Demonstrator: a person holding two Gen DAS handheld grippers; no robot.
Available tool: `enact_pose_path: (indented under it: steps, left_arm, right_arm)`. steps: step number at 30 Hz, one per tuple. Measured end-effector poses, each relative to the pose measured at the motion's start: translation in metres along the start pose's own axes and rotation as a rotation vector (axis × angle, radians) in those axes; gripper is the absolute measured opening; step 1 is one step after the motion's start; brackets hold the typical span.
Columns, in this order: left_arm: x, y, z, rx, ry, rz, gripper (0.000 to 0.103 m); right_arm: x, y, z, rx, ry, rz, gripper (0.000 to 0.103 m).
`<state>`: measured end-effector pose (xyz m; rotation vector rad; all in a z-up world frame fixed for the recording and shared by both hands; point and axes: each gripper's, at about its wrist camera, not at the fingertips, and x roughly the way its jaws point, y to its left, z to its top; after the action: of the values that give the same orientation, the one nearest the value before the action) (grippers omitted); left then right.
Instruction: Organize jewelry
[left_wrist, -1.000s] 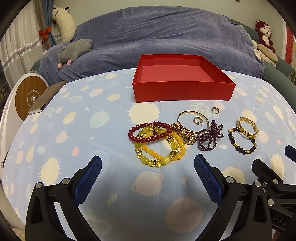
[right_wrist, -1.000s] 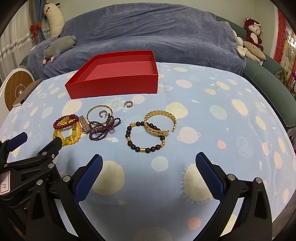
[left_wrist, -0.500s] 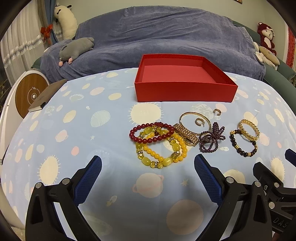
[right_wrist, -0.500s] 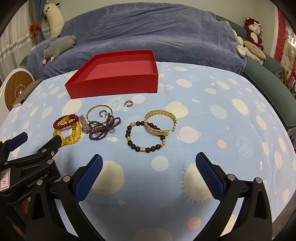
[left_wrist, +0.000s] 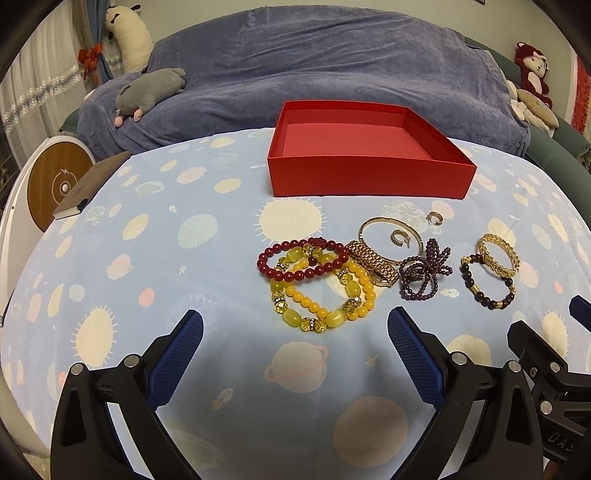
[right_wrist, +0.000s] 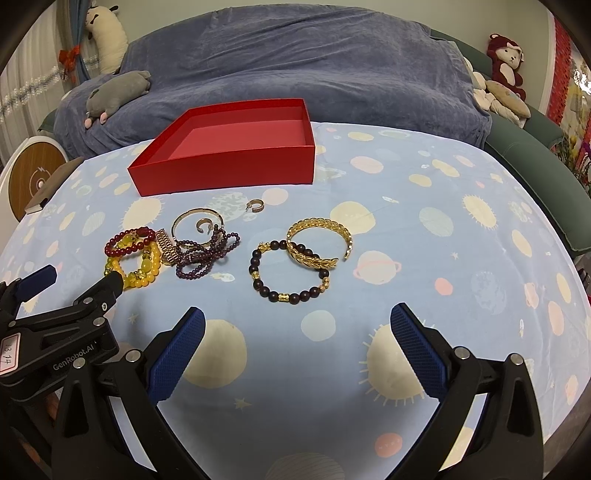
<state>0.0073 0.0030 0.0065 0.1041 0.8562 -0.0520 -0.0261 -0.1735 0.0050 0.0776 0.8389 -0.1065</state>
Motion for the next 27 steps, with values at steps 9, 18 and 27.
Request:
enact_pose_path:
  steps: [9, 18, 27]
  left_arm:
    - [0.0024, 0.0076, 0.0015, -0.023, 0.011, -0.003, 0.096]
    - [0.0023, 0.0080, 0.0018, -0.027, 0.015, -0.009, 0.096]
    - [0.0024, 0.0085, 0.0022, -0.028, 0.013, -0.011, 0.096]
  right_arm:
    - [0.0003, -0.0001, -0.0006, 0.001, -0.001, -0.001, 0.096]
    - [0.0003, -0.0004, -0.0005, 0.002, -0.001, 0.000, 0.096]
    - [0.0001, -0.0003, -0.0004, 0.001, -0.001, -0.001, 0.096]
